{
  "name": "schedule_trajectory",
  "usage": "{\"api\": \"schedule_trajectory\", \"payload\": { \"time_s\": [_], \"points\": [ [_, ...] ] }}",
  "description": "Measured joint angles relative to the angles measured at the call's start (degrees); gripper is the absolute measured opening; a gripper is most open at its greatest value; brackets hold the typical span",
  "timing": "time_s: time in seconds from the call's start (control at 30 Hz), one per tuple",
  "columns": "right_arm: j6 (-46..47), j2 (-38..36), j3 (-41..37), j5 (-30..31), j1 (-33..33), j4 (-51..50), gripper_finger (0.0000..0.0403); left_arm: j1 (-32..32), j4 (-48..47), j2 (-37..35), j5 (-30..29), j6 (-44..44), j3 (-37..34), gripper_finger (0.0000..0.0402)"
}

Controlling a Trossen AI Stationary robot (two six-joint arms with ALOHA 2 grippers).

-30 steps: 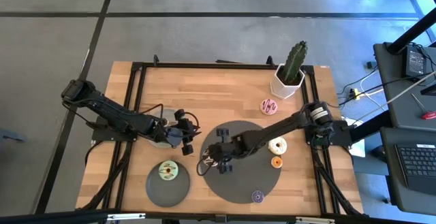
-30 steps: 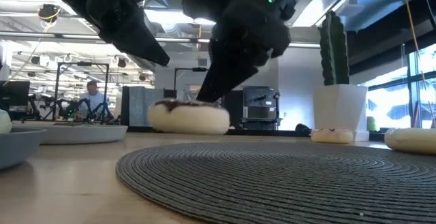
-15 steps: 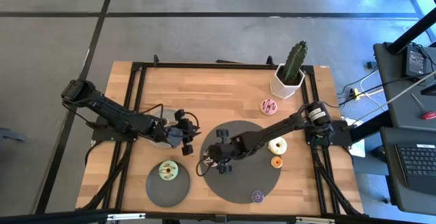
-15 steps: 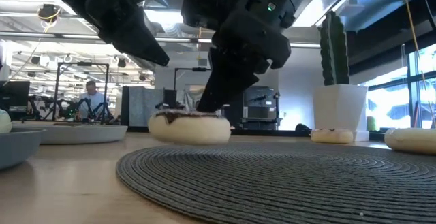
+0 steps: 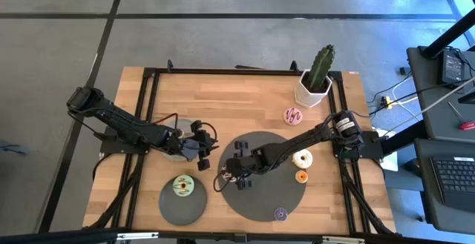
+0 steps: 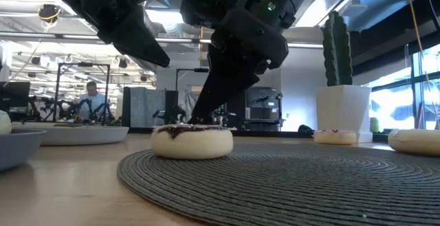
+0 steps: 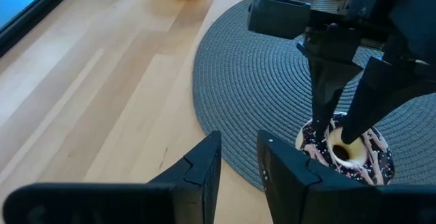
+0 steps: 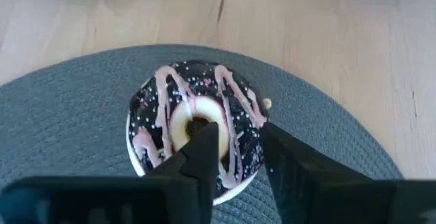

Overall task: Pick & Place donuts
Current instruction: Put the large black donut on the black plate

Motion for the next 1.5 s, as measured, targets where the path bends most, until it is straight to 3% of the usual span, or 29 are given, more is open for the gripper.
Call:
{"api": "schedule_trajectory", "payload": {
  "time_s": [0.1,0.23,0.37,0.57,0.7,0.83,1.03,1.2,1.33,1.5],
  "points": [
    [1.3,-1.5,-0.1,1.8,0.0,-5.0,0.0131,0.0,0.0,0.0,0.5,0.0,0.0,0.0091],
    [6.0,-4.7,-1.1,9.5,0.8,-15.3,0.0139,0.0,0.0,0.0,2.7,0.0,0.0,0.0094],
    [10.0,-10.4,-9.6,18.8,2.9,-16.2,0.014,0.0,1.2,0.0,5.8,0.1,0.0,0.0095],
    [20.5,-25.7,-24.7,20.3,3.8,-14.9,0.014,0.0,6.8,0.0,9.4,5.1,0.0,0.0094],
    [22.2,-37.3,-35.2,22.5,4.2,-8.5,0.014,0.0,10.1,0.0,8.3,10.4,0.0,0.0095],
    [18.1,-46.5,-45.6,23.6,4.2,3.2,0.014,0.0,11.9,0.0,7.7,11.5,0.0,0.0093],
    [9.8,-56.1,-57.0,20.0,4.2,23.1,0.014,0.1,12.6,0.2,9.5,11.2,0.0,0.0116],
    [6.8,-59.3,-60.1,19.6,3.9,29.5,0.014,0.3,13.3,1.2,12.4,11.0,0.0,0.0158],
    [7.3,-59.4,-60.2,19.6,3.7,29.3,0.014,-0.4,13.3,1.3,15.8,4.0,0.0,0.0179],
    [7.3,-59.2,-60.2,19.5,3.7,29.2,0.014,-0.4,13.7,2.2,16.3,7.2,0.0,0.0186]
  ]
}}
